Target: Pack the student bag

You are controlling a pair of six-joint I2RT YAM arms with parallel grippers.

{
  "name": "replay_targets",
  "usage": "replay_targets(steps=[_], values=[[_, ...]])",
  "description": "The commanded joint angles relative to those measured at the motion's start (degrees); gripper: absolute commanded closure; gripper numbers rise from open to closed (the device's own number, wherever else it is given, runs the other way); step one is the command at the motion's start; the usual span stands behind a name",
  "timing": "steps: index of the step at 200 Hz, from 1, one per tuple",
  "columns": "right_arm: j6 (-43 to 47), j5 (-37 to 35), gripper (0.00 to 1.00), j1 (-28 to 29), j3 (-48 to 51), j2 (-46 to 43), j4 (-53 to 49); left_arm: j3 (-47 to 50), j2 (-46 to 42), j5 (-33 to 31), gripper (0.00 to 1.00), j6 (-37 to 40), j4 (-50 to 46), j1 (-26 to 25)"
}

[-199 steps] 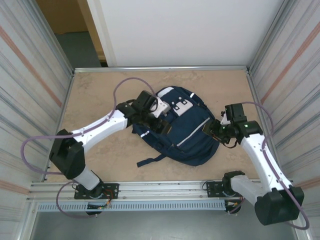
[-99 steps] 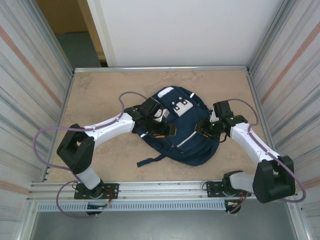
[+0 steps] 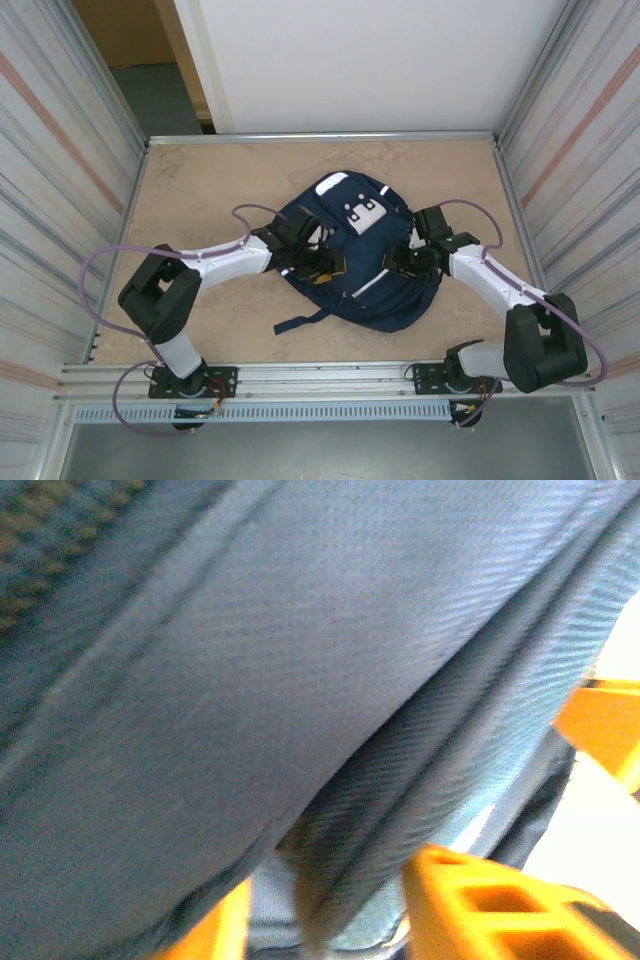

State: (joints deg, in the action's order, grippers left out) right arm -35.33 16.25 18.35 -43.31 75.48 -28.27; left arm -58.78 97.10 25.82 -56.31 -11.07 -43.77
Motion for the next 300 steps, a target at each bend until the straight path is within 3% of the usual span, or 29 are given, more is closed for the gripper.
replay_targets(steps=[1,15,44,86,122,165,182,208,239,287,300], values=[[1.6,1.15,0.63,1.4,1.13,2.18,6.07,4.1,-1.32,-1.01,0.86,-6.82,11.35,-0.02],[3.17,1.37,0.64,1.47,0.57,3.58,8.6,5.96,-3.83,-3.11,1.0,-7.47,12.17,0.27],[8.44,3.89,0.65,1.51,-2.96,7.83,13.73,7.64,-9.42,-3.9,1.0,-8.39,9.17,-0.16],[12.19,7.35,0.66,1.57,-13.16,18.73,19.52,15.62,-17.3,-9.66,1.0,-20.6,12.78,-2.14],[11.61,-0.71,0.56,6.3,-22.6,17.0,9.85,14.98,-19.95,-15.03,1.0,-24.64,5.13,-1.26],[10.97,-7.89,0.52,11.83,-10.24,0.35,5.12,13.61,-22.75,-20.16,1.0,-31.08,-1.69,-0.62],[8.81,-9.59,0.53,19.1,-4.07,-7.53,4.02,13.67,-23.76,-19.72,1.0,-31.98,-0.86,-0.61],[-2.63,-14.55,0.56,32.3,3.48,-15.41,9.13,13.6,-24.02,-16.61,1.0,-34.4,0.48,-0.66],[-6.85,-26.87,0.57,42.8,3.64,-13.36,10.91,13.63,-23.99,-13.93,1.0,-37.06,3.55,-1.38],[-10.99,-29.24,0.57,43.89,2.27,-5.93,14.36,11.64,-24.82,-13.82,1.0,-37.45,3.03,-2.21],[-11.5,-28.6,0.62,43.87,1.73,-4.39,15.07,11.75,-24.78,-13.88,1.0,-37.76,2.75,-2.46]])
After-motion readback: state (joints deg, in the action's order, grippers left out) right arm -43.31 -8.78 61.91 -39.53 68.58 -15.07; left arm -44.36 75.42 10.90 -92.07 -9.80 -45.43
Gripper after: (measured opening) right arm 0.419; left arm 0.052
